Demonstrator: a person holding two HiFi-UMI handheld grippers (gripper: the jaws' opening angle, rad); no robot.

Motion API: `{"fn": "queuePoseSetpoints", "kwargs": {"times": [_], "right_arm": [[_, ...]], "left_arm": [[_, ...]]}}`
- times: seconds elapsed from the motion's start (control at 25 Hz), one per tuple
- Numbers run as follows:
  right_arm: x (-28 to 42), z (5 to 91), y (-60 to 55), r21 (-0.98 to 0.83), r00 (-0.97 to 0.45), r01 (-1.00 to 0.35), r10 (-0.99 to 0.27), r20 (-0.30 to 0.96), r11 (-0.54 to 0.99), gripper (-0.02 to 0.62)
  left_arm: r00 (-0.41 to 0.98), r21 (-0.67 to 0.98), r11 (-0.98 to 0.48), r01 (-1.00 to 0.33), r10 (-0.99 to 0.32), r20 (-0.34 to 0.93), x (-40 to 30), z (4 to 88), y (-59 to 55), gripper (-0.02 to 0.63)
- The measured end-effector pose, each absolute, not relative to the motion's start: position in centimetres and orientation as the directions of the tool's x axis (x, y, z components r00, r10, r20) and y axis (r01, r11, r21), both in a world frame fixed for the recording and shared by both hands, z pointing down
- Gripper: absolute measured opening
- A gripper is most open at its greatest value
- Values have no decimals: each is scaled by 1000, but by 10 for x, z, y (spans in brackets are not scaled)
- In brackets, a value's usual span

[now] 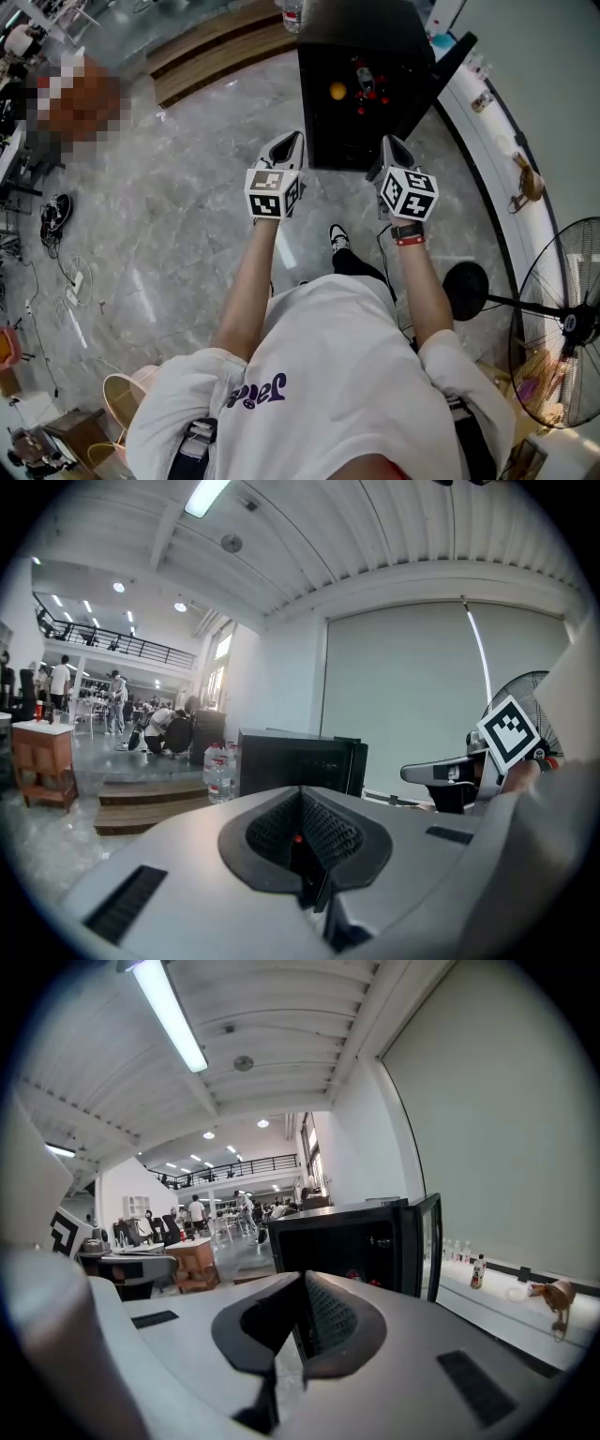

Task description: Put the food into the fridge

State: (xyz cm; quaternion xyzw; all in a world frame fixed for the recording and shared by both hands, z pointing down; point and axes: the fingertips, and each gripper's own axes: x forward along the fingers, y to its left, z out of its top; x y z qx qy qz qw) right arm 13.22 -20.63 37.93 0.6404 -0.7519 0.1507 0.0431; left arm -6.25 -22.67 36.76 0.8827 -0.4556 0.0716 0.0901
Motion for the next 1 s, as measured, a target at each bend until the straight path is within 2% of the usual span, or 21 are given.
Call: {"fn": "queuePoseSetpoints", "kwargs": {"times": [1.0], "right_arm": [[113, 371, -202, -175, -169, -976, -959, 226, 130, 15]], "left_arm": [[614, 89, -608, -789, -770, 174, -51, 356, -220, 18]]}}
